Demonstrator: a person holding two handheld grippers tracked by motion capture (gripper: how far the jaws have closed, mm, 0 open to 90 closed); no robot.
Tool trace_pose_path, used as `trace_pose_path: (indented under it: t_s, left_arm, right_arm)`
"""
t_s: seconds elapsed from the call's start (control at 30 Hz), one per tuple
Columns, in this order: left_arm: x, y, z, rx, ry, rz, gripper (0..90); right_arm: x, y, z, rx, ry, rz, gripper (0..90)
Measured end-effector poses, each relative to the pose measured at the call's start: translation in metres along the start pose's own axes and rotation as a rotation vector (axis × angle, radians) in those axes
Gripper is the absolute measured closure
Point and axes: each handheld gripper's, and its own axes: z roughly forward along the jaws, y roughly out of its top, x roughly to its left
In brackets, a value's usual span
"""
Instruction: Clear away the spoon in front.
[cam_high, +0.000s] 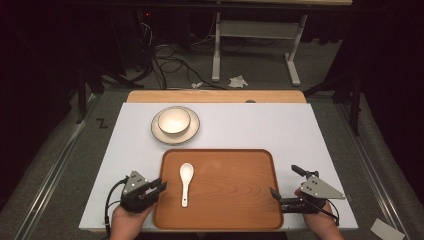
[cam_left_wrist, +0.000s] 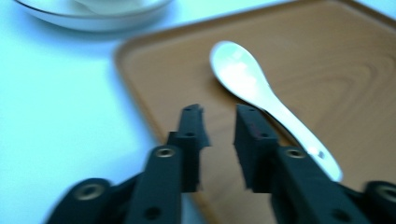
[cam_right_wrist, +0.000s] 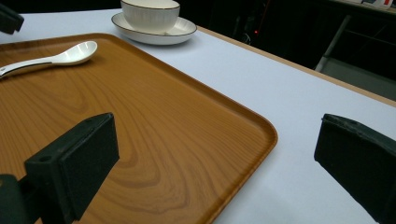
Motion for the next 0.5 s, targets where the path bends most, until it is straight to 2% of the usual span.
trace_pose_path:
  t_s: [0.13,0.23,0.33,0.47,0.5]
  left_arm:
    - [0.007,0.0,-0.003,-0.027,0.013,-0.026,49.5]
    - [0.018,-0.001,-0.009,-0.072,0.022,-0.051,36.3]
    - [0.032,-0.004,-0.017,-0.128,0.046,-0.066,24.9]
    - [0.053,-0.007,-0.027,-0.188,0.07,-0.125,0.0]
    - [0.057,-0.008,-0.03,-0.201,0.084,-0.129,0.0]
  right_arm:
    - [0.0,0.0,0.0,0.002,0.002,0.0,0.7]
    - [0.0,0.0,0.0,0.0,0.002,0.004,0.7]
    - [0.0,0.0,-0.001,0.004,0.001,0.003,0.7]
    - [0.0,-0.001,-0.003,-0.004,-0.002,0.001,0.7]
    - [0.0,-0.001,-0.005,-0.003,-0.007,0.0,0.7]
